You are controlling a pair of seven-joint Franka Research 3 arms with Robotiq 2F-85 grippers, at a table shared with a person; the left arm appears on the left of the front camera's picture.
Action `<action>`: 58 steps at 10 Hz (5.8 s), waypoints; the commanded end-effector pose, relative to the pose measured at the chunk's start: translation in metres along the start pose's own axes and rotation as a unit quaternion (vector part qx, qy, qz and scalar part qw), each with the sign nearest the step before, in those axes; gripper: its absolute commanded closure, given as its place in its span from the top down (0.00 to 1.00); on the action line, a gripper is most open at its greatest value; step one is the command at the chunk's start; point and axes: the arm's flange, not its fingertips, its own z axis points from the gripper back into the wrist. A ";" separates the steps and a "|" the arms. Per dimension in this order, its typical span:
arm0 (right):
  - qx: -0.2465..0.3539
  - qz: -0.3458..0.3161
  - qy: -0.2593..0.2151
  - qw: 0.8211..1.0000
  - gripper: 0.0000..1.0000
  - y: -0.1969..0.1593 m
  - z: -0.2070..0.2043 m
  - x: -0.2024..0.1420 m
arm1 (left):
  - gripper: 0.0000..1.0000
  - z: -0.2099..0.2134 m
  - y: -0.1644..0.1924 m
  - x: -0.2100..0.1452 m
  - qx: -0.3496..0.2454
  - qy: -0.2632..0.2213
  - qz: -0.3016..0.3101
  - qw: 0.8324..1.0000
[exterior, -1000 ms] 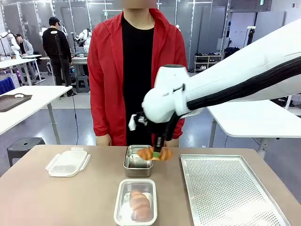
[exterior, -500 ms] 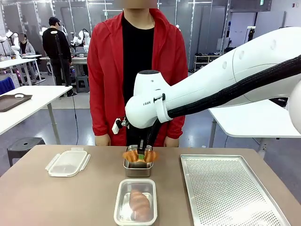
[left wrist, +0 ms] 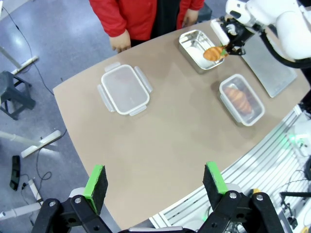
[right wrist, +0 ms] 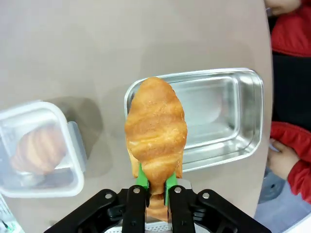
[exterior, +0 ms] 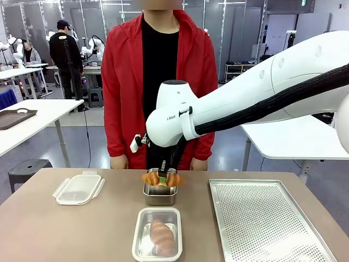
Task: Place the bread into the airtight container.
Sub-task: Pick up a Butter Roll and place it into an empty Airtight Container.
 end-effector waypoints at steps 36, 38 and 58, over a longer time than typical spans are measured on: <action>-0.031 -0.451 -0.006 0.892 0.72 -0.065 -0.029 0.007 | 1.00 0.002 0.000 0.001 -0.002 -0.001 -0.003 1.000; -0.011 -0.459 -0.031 0.888 1.00 -0.049 0.032 -0.016 | 1.00 0.002 0.000 0.001 -0.002 -0.001 -0.003 1.000; -0.061 -0.428 -0.161 0.887 1.00 0.167 0.391 -0.403 | 1.00 0.002 0.000 0.001 -0.002 -0.001 -0.003 1.000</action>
